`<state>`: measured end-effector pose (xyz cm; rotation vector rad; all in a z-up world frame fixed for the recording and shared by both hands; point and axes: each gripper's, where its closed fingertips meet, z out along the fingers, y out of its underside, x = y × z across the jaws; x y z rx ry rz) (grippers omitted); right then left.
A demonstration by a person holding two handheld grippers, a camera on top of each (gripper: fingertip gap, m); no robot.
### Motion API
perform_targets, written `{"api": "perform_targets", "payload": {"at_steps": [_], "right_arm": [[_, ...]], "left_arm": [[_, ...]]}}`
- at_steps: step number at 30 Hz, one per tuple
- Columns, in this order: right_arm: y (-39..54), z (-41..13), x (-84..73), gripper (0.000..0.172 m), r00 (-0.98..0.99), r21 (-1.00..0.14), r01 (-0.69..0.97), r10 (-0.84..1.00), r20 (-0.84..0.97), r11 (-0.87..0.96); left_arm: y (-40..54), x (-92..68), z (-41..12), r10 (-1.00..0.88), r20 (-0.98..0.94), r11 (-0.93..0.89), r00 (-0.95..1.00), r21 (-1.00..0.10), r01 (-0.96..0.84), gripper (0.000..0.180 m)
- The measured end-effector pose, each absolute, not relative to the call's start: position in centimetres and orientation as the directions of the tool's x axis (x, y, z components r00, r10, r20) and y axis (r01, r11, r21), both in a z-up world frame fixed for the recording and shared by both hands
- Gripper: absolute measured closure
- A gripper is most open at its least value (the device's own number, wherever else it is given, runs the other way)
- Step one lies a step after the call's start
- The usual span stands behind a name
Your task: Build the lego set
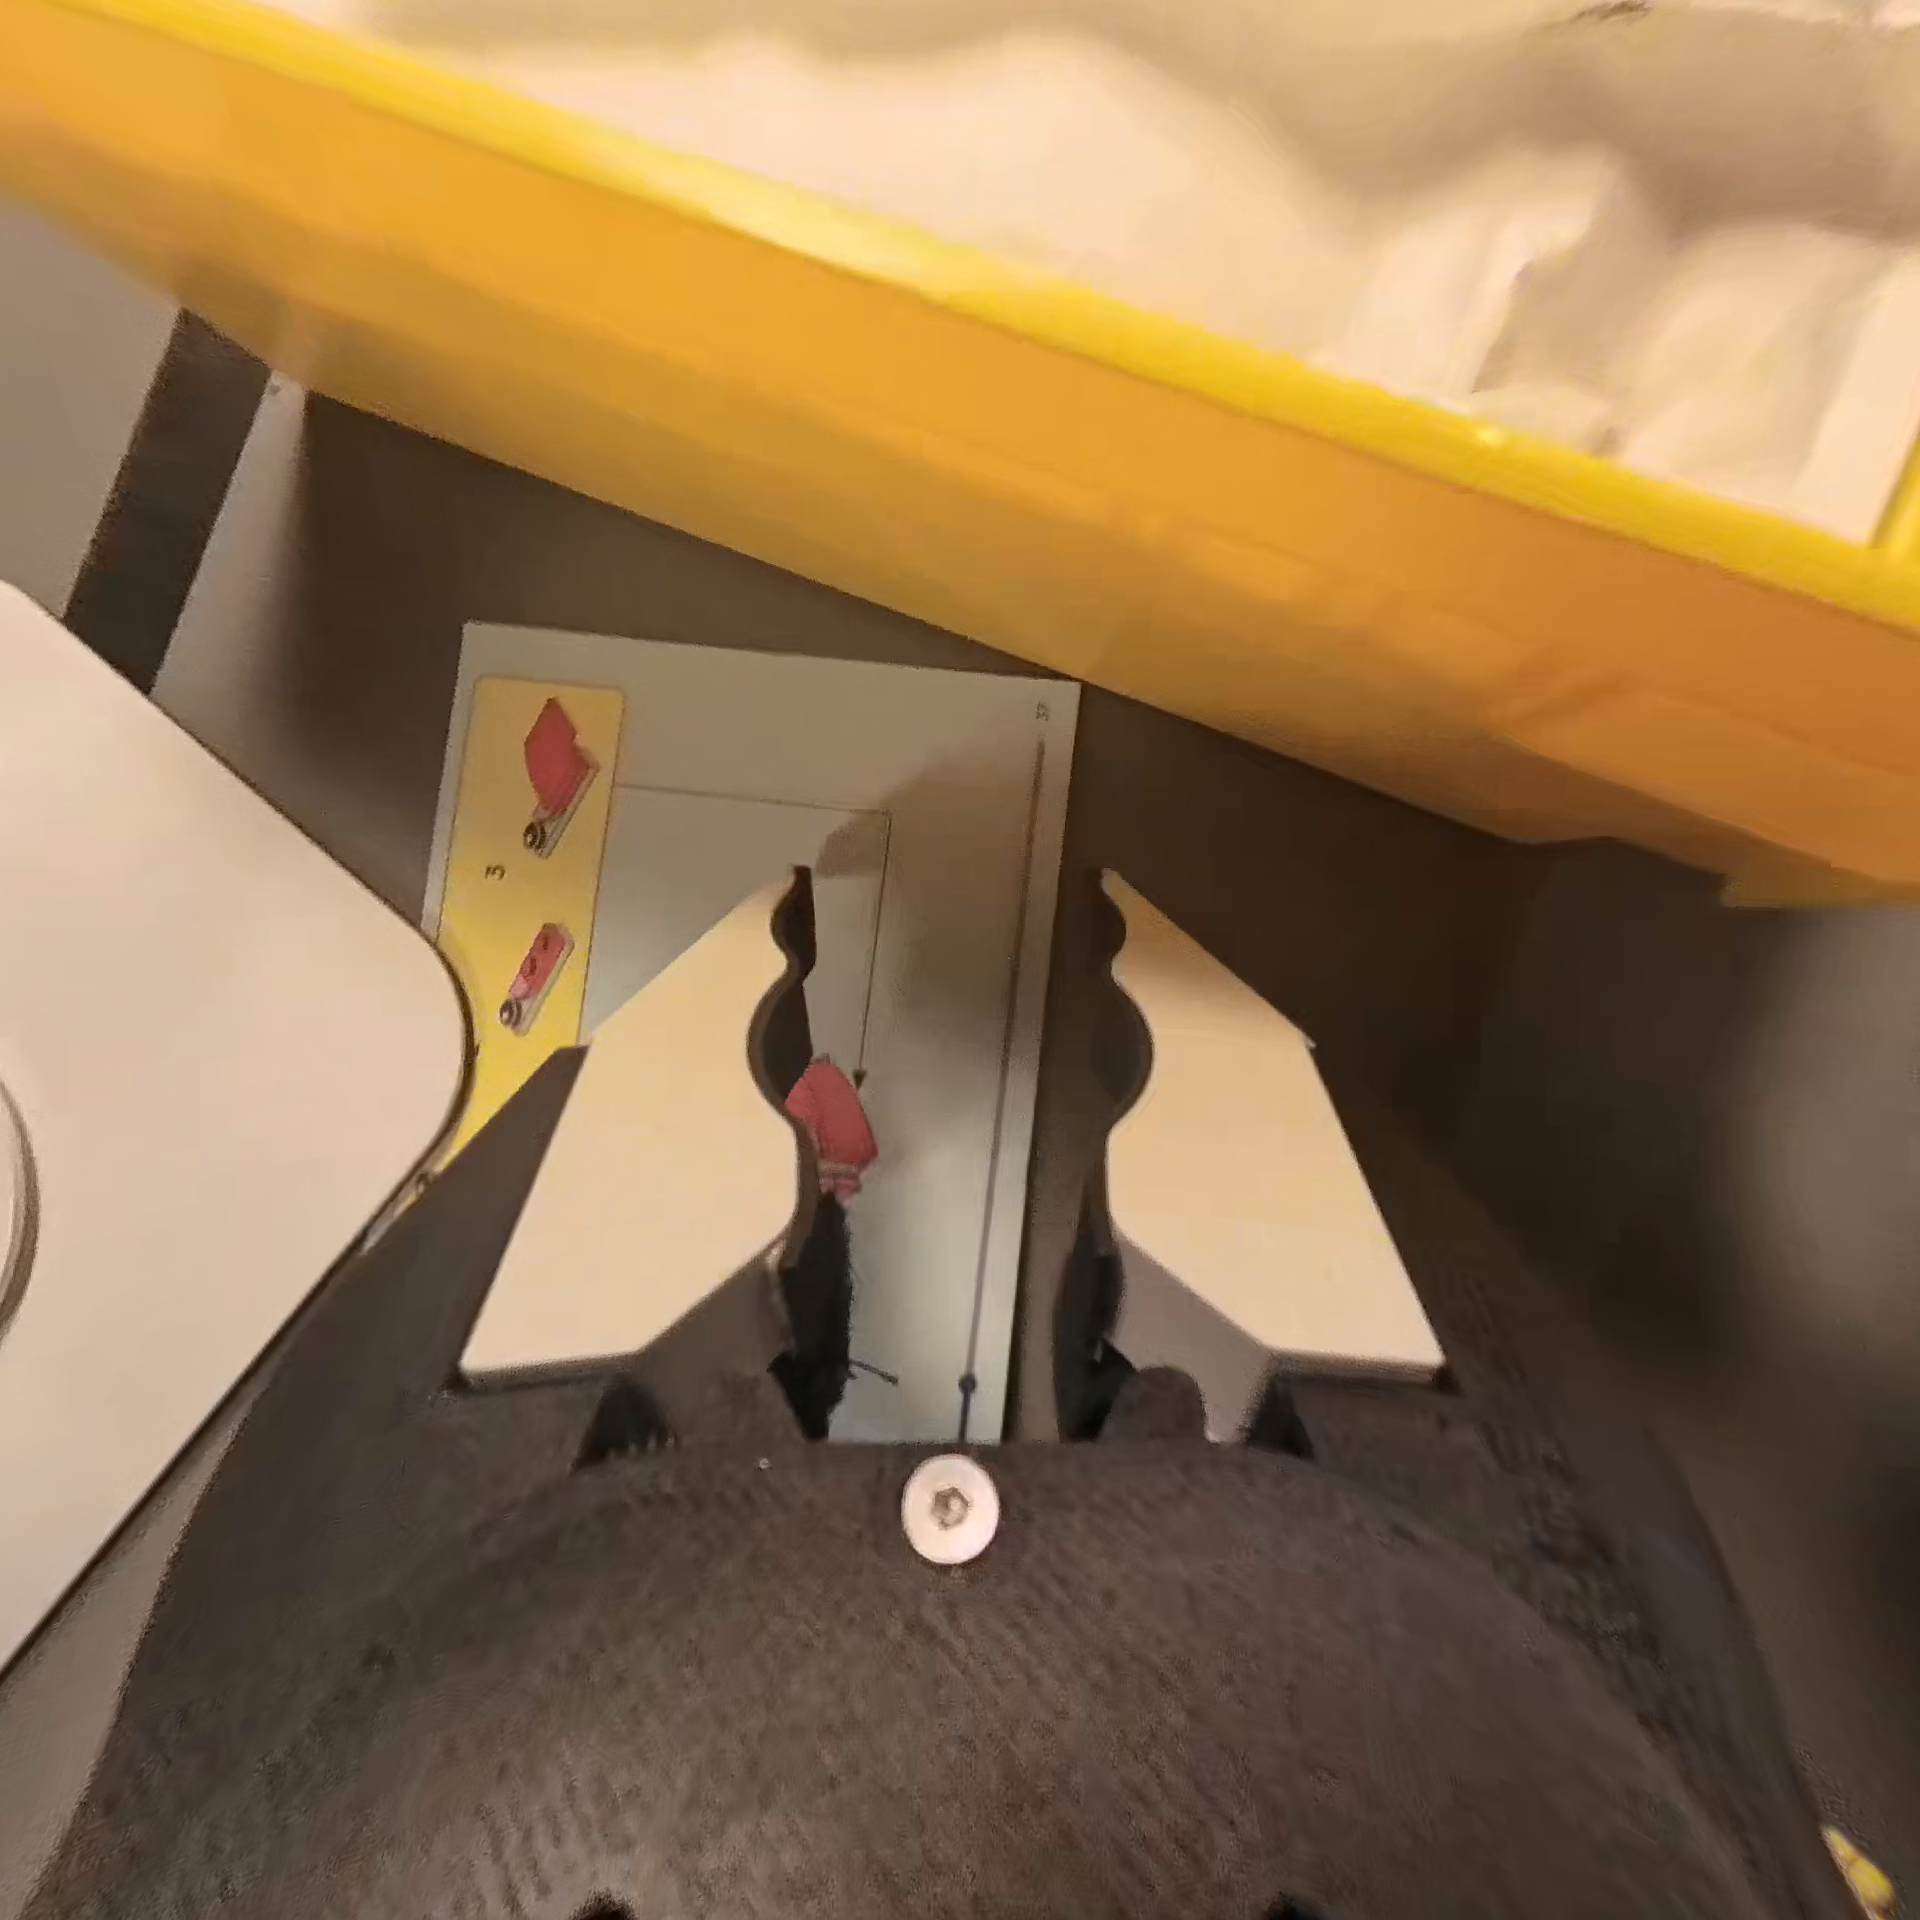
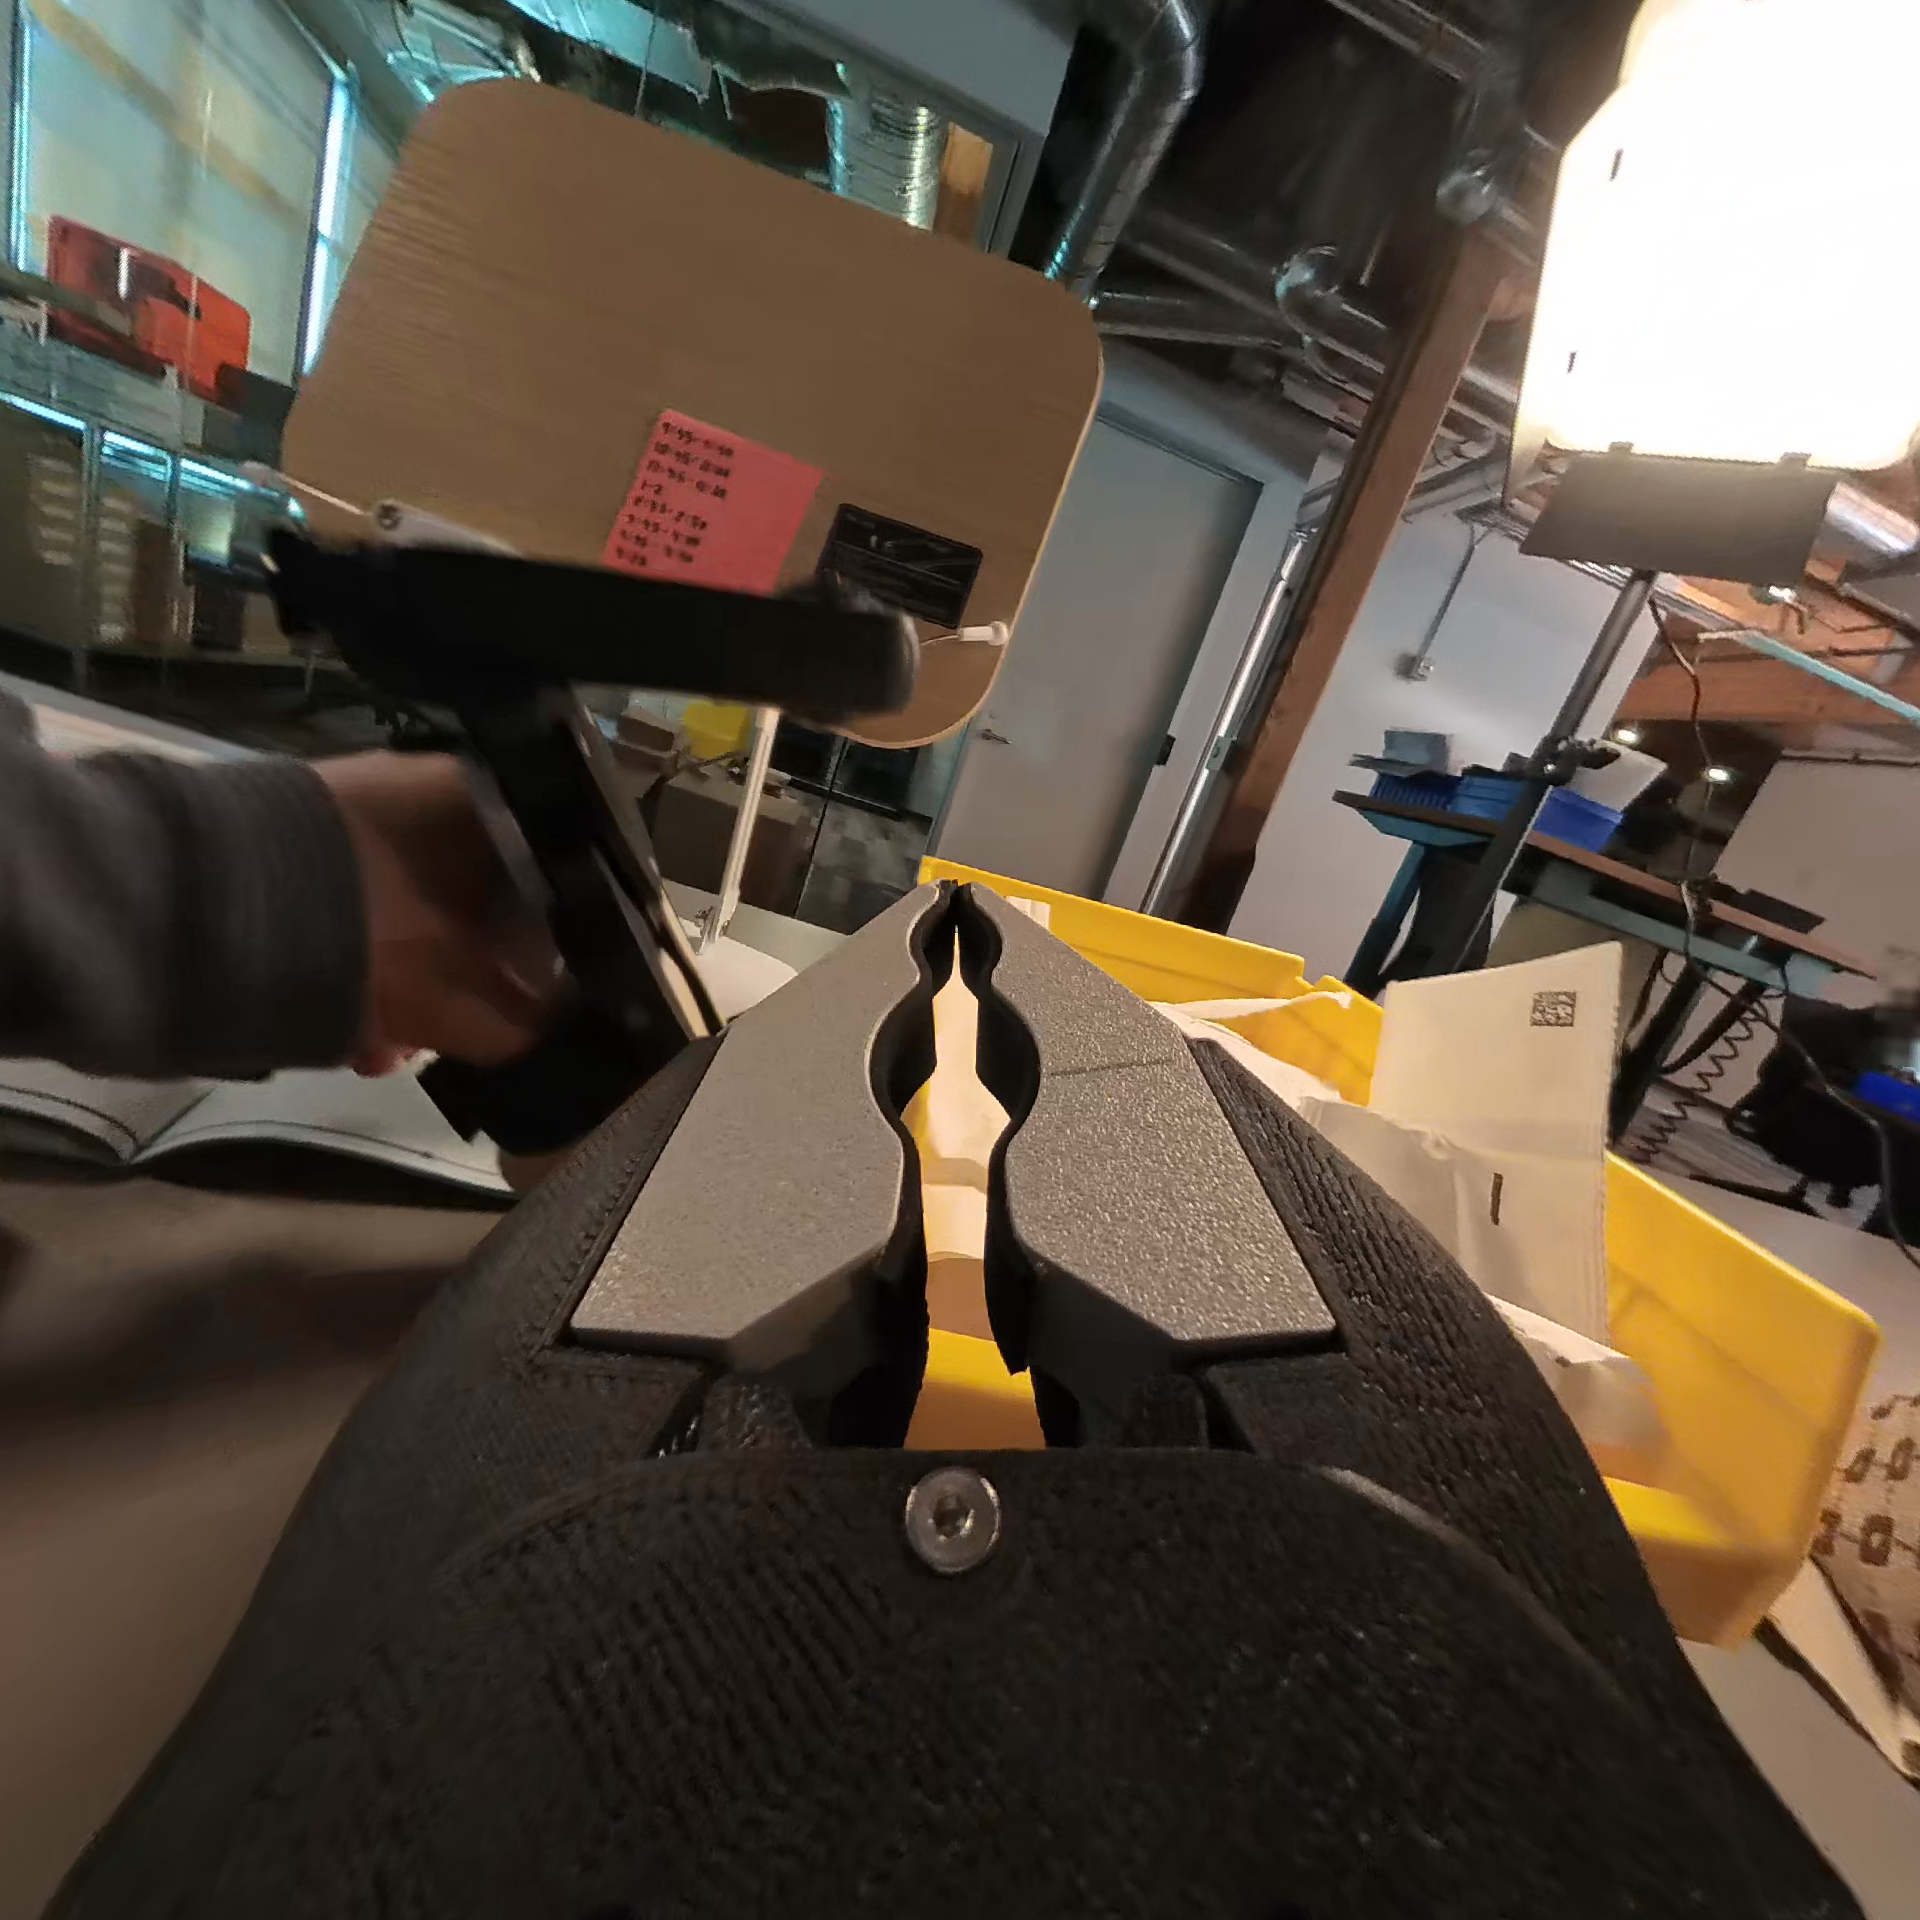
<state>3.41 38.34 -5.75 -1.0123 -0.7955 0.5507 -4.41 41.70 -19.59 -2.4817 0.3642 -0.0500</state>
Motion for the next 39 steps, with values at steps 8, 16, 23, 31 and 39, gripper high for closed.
{"api": "perform_targets", "payload": {"at_steps": [8, 16, 23, 31, 39], "right_arm": [[38.8, -5.7, 3.7, 0.172, 0.606, -0.91, -0.069, 0.742, 0.287, 0.408], [38.8, -5.7, 3.7, 0.172, 0.604, -0.912, -0.073, 0.746, 0.282, 0.404], [38.7, -5.8, 3.6, 0.172, 0.598, -0.914, -0.073, 0.751, 0.281, 0.4], [38.7, -5.8, 3.5, 0.172, 0.594, -0.915, -0.075, 0.755, 0.277, 0.395], [38.6, -5.8, 3.5, 0.172, 0.592, -0.915, -0.079, 0.757, 0.277, 0.396]], "left_arm": [[42.7, -3.7, -19.7, -0.355, -0.096, -0.745, 0.93, -0.572, -0.344, 0.144], [42.9, -4.1, -18.4, -0.302, -0.026, -0.741, 0.953, -0.622, -0.252, 0.155], [42.6, -3.5, -19.1, -0.311, -0.008, -0.766, 0.95, -0.59, -0.256, 0.159], [43.0, -3.0, -19.8, -0.306, -0.037, -0.775, 0.951, -0.571, -0.271, 0.159], [43.2, -2.7, -19.1, -0.307, -0.04, -0.748, 0.951, -0.608, -0.267, 0.18]]}}
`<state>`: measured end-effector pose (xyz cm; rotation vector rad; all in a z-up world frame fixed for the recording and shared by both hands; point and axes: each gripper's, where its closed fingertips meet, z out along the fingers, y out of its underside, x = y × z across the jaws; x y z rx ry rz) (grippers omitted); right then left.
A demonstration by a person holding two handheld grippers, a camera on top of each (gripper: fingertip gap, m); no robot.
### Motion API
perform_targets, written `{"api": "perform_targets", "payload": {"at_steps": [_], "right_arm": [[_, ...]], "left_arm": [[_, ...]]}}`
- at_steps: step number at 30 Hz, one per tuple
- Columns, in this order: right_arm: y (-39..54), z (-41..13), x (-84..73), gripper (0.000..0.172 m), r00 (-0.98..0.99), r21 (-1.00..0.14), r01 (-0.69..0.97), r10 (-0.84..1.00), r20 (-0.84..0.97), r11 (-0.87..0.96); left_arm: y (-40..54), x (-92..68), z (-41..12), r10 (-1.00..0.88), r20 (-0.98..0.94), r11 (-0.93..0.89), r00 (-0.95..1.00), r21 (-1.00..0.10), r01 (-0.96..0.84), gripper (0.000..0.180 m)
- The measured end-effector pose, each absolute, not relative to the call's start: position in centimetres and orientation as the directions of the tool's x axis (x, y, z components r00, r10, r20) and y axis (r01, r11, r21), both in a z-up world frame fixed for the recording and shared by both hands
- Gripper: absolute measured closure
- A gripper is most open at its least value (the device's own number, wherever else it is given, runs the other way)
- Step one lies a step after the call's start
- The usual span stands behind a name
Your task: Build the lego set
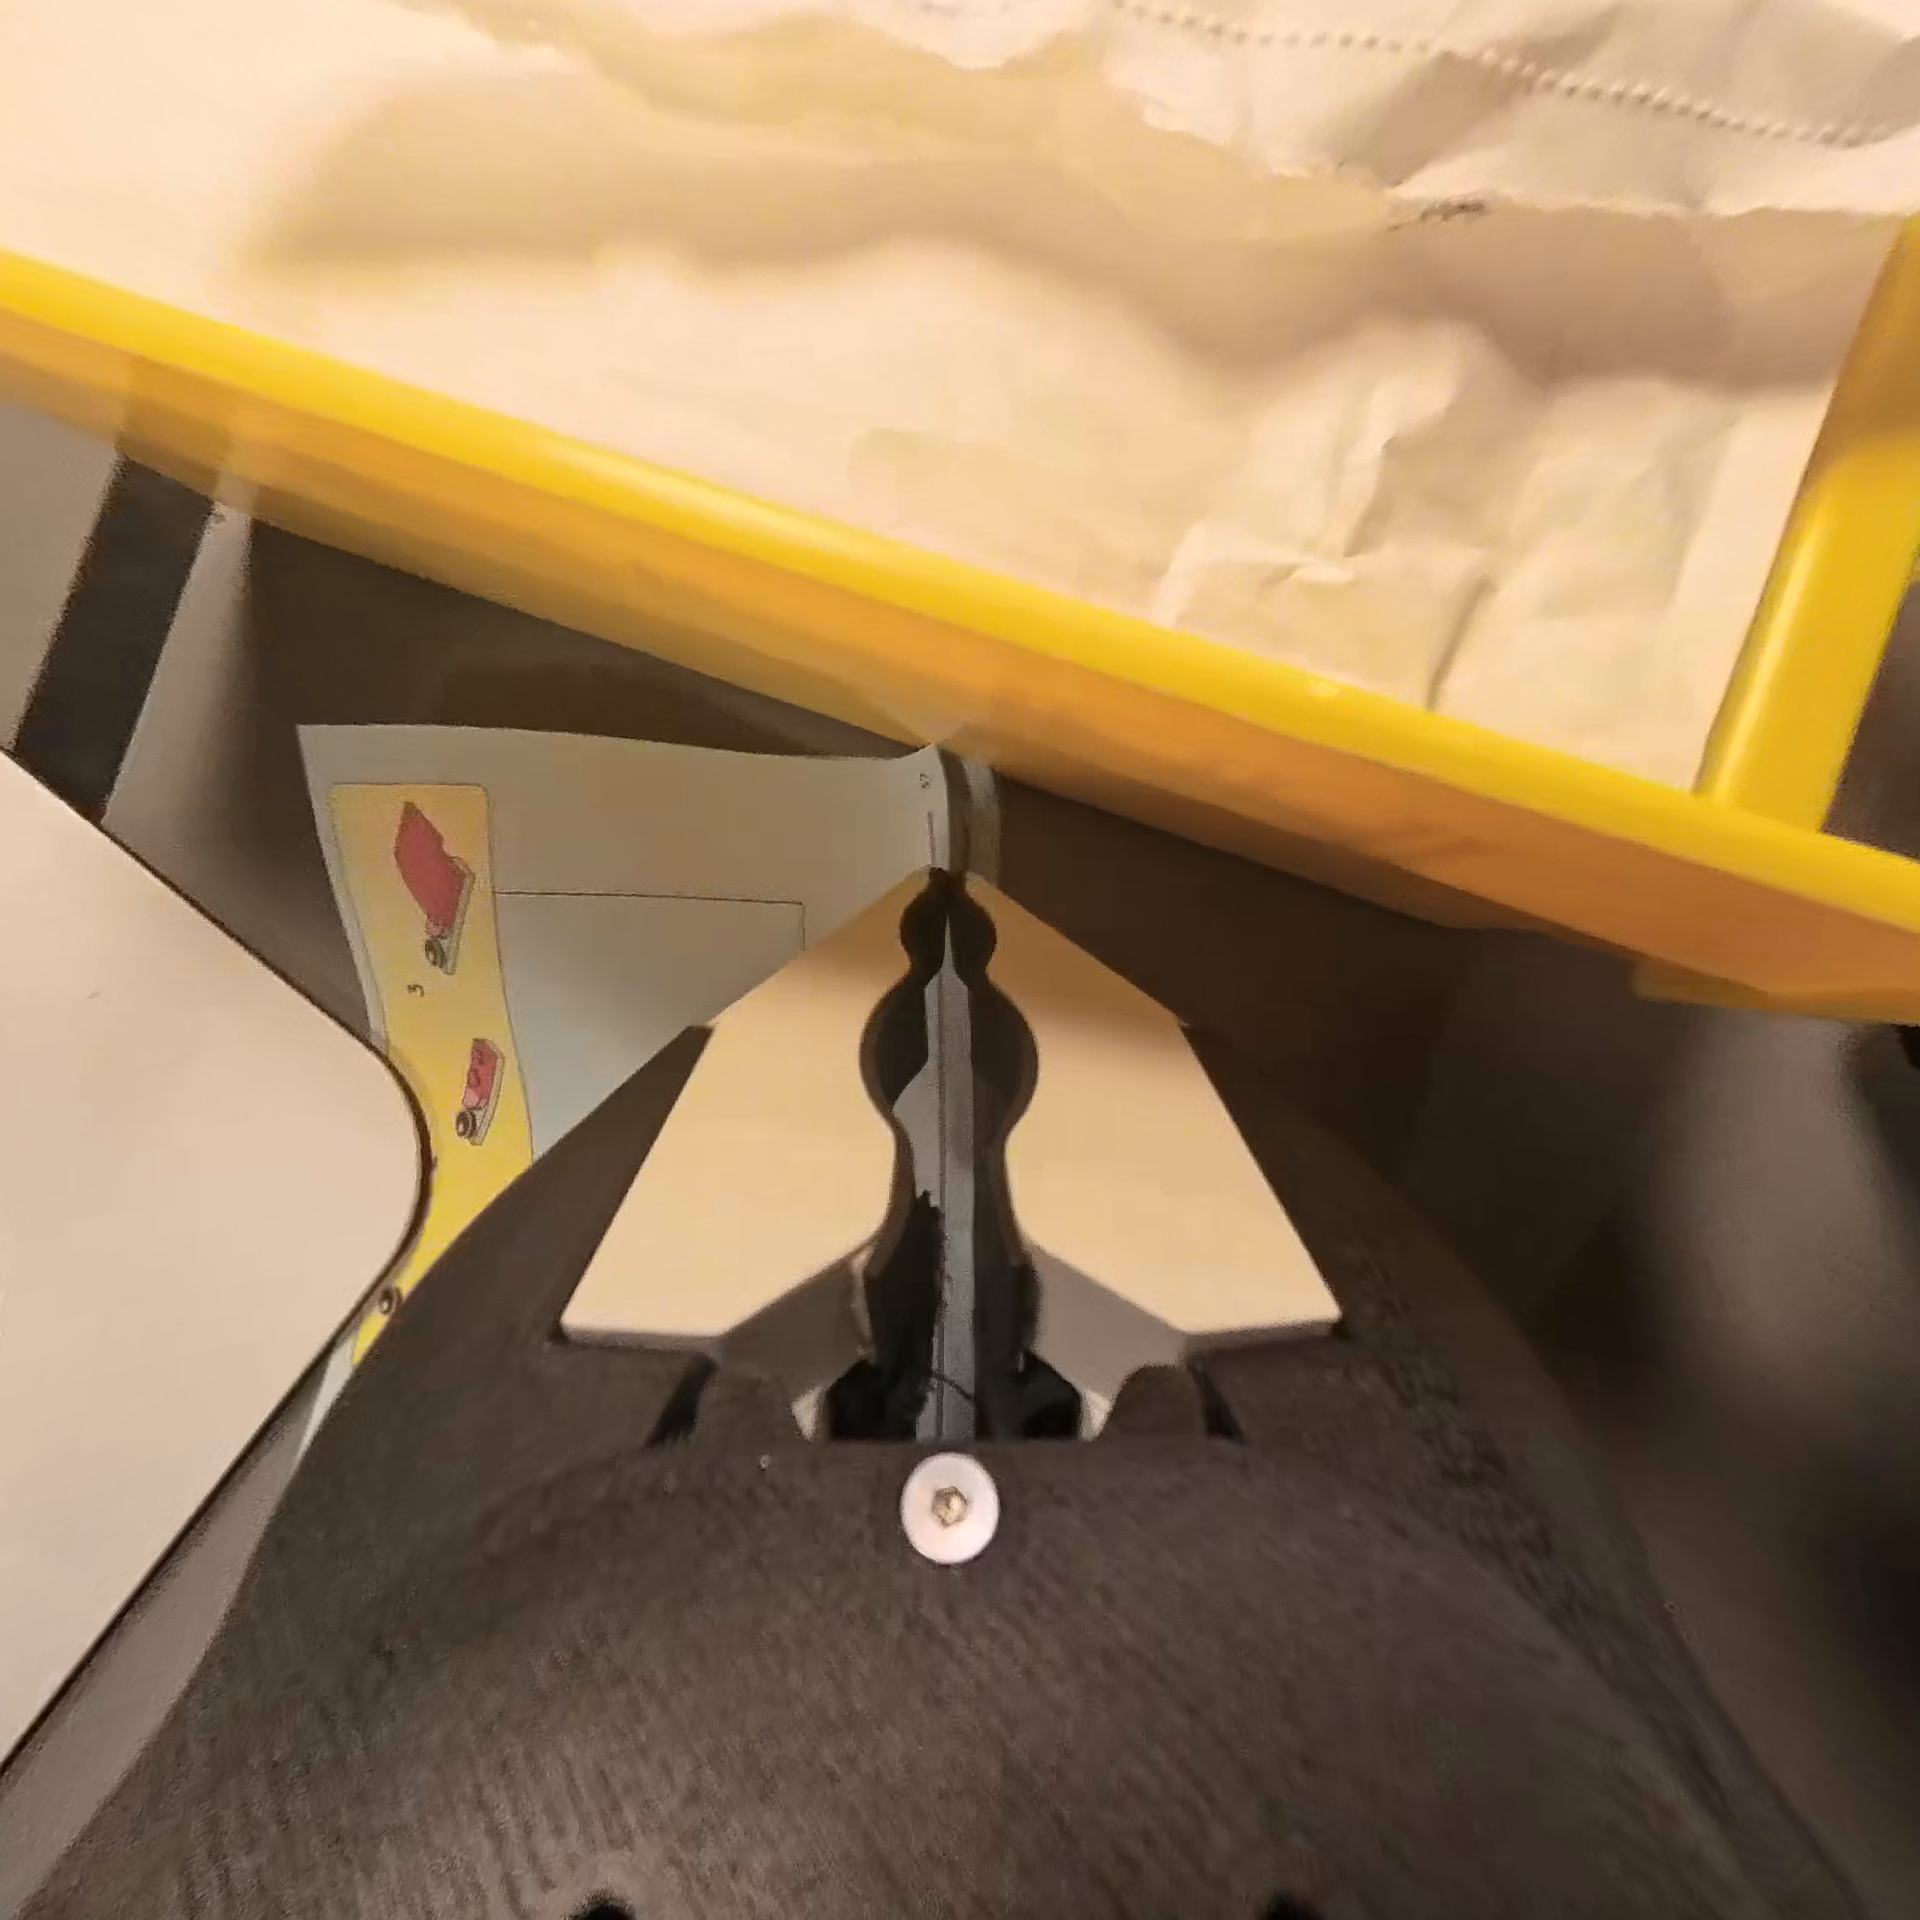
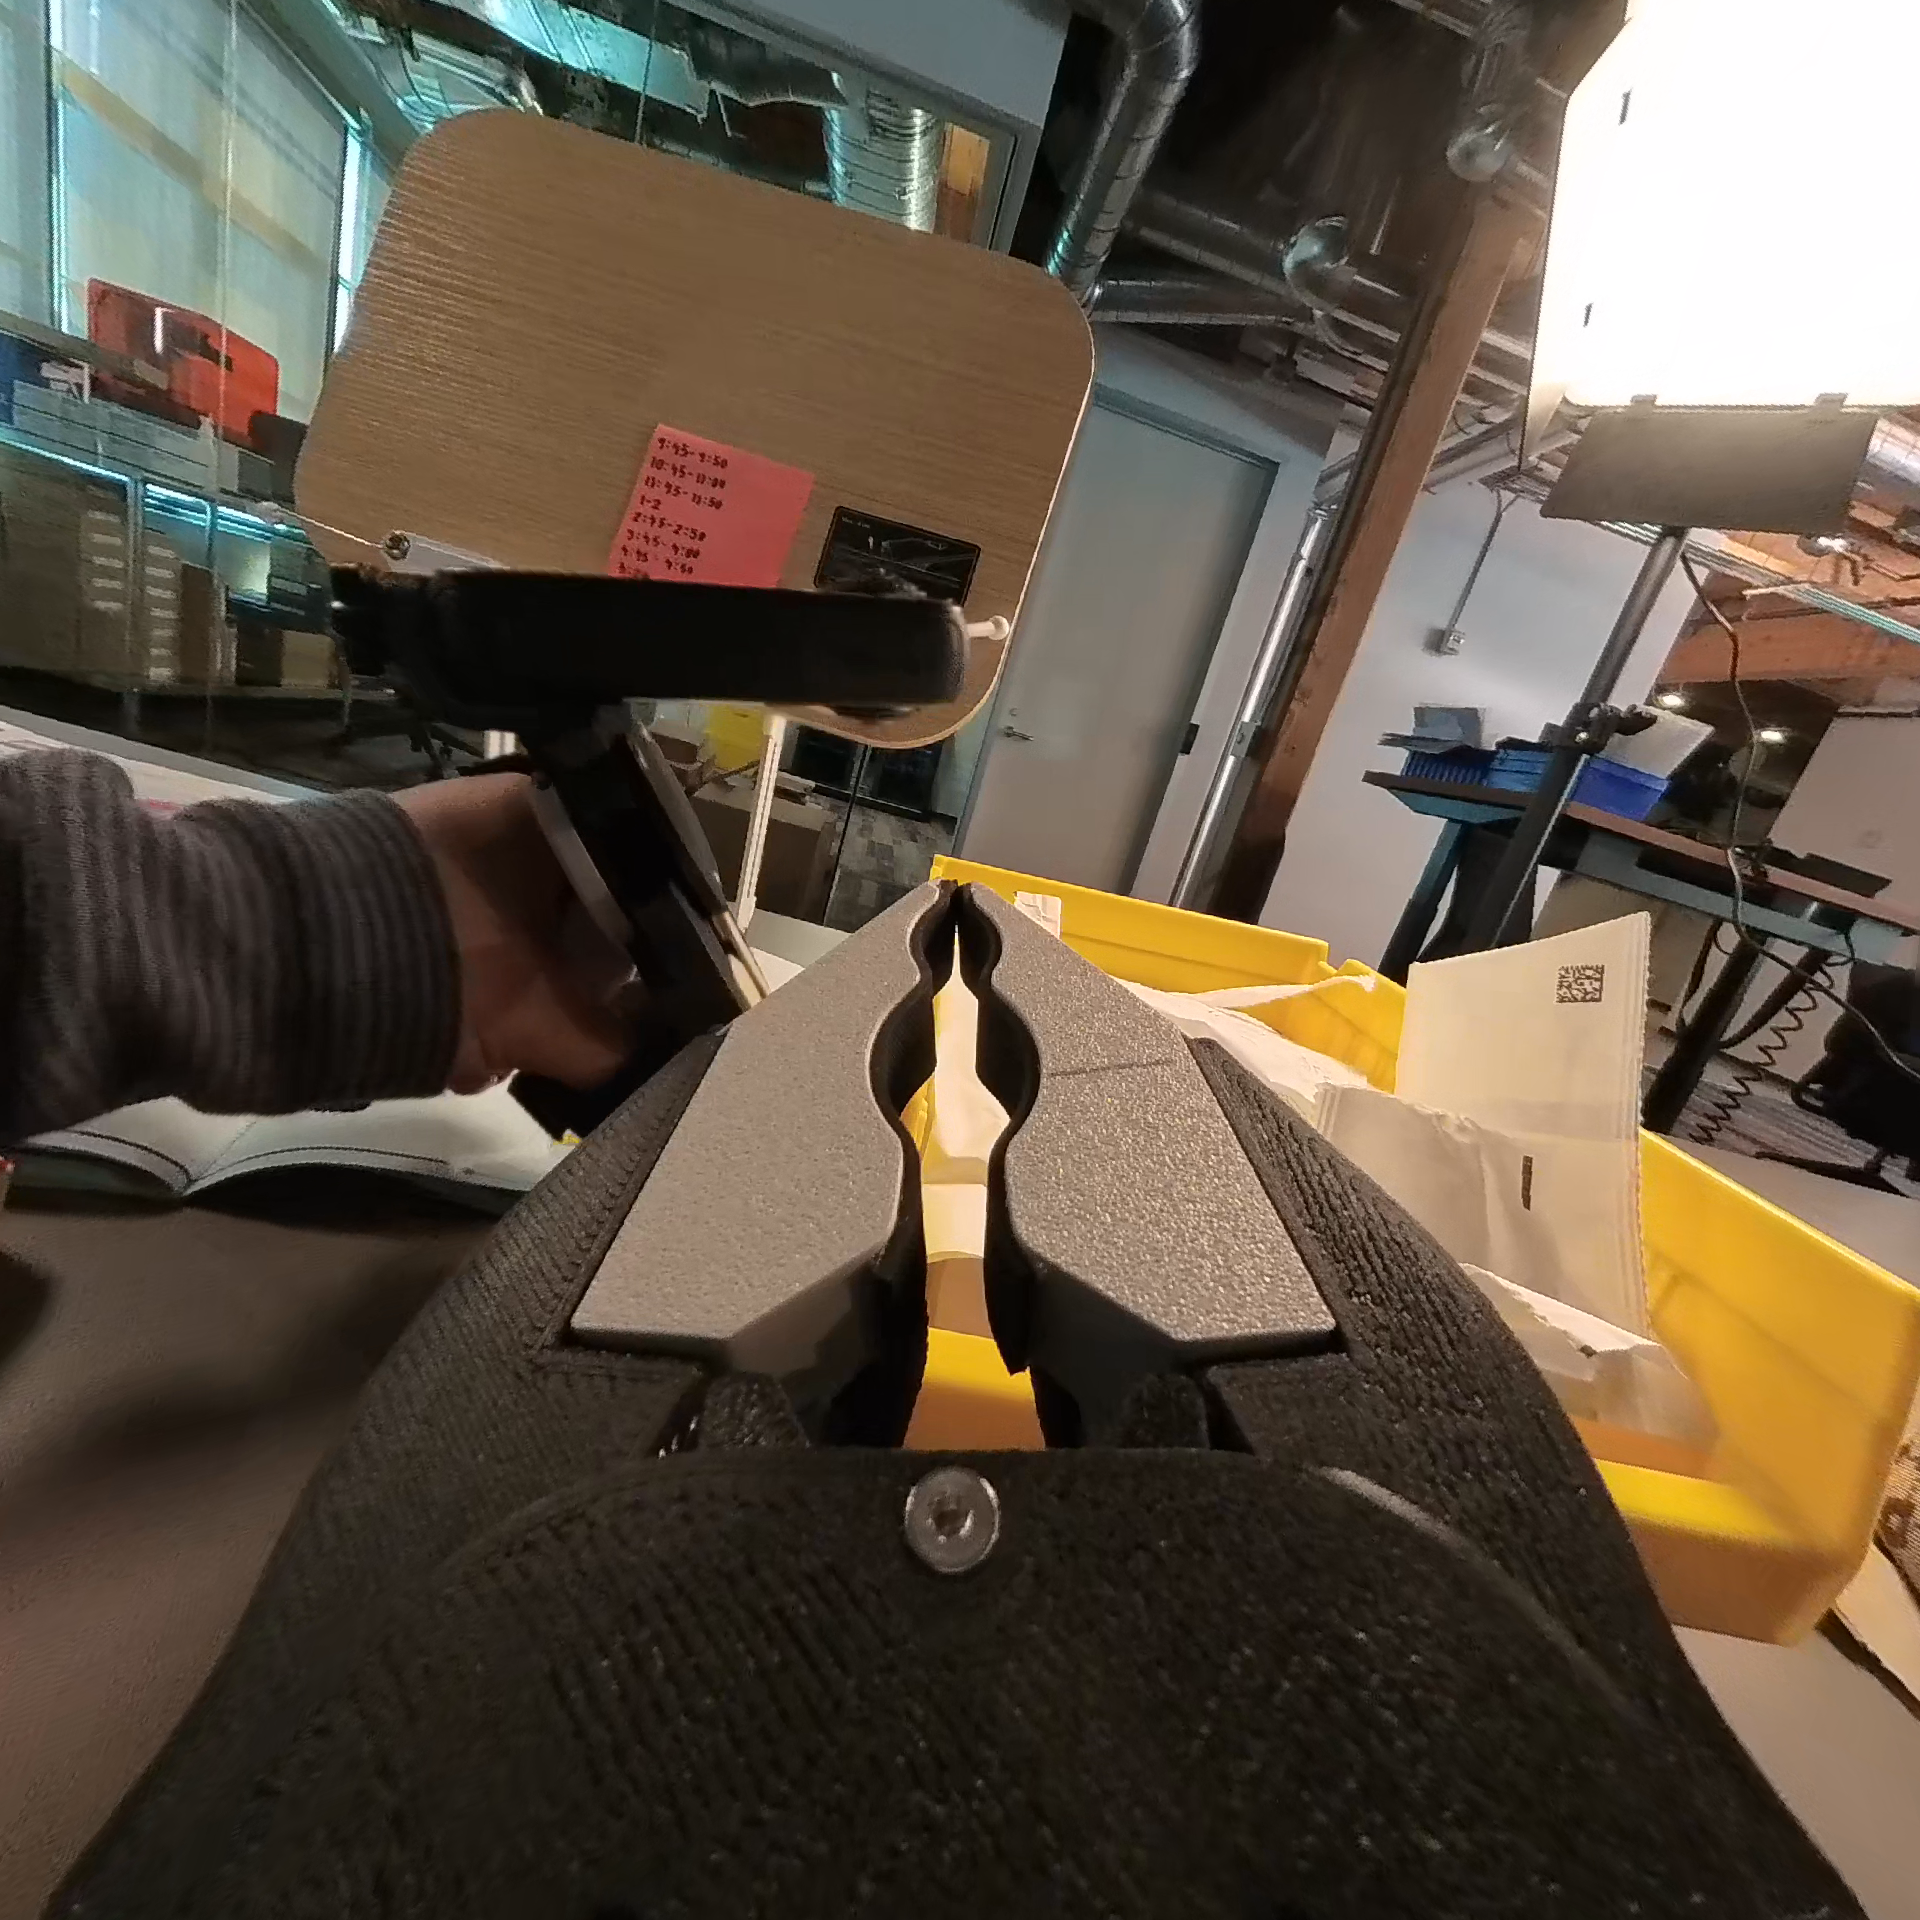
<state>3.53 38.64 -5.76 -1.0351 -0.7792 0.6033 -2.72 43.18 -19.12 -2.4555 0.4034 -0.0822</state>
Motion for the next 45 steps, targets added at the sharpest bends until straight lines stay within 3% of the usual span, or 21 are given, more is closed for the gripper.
{"api": "perform_targets", "payload": {"at_steps": [10, 24, 28, 32, 37, 42, 45], "right_arm": [[38.6, -5.8, 3.5, 0.172, 0.589, -0.916, -0.082, 0.761, 0.273, 0.393], [37.1, -6.3, 2.1, 0.172, 0.514, -0.906, -0.052, 0.789, 0.337, 0.42], [34.5, -9.5, -1.2, 0.172, 0.337, -0.891, 0.123, 0.826, 0.451, 0.437], [35.5, -13.0, -4.0, 0.172, 0.301, -0.808, 0.38, 0.767, 0.567, 0.449], [38.1, -15.3, -6.7, 0.172, 0.266, -0.709, 0.549, 0.712, 0.65, 0.443], [37.1, -12.9, -7.0, 0.172, 0.288, -0.784, 0.374, 0.742, 0.606, 0.495], [37.3, -12.5, -6.9, 0.172, 0.312, -0.796, 0.35, 0.739, 0.597, 0.494]], "left_arm": [[42.9, -3.2, -18.8, -0.318, -0.135, -0.738, 0.938, -0.587, -0.334, 0.18], [40.5, -7.4, -13.6, -0.153, -0.031, -0.615, 0.988, -0.78, -0.12, 0.18], [38.1, -9.3, -11.4, -0.107, -0.03, -0.549, 0.994, -0.832, -0.084, 0.18], [35.1, -10.5, -9.0, -0.076, 0.015, -0.464, 0.997, -0.885, -0.022, 0.18], [32.6, -10.3, -7.9, -0.088, 0.14, -0.423, 0.986, -0.902, 0.09, 0.18], [31.3, -9.4, -9.2, -0.094, 0.147, -0.424, 0.985, -0.901, 0.094, 0.18], [31.5, -8.7, -10.1, -0.118, 0.179, -0.425, 0.977, -0.898, 0.113, 0.154]]}}
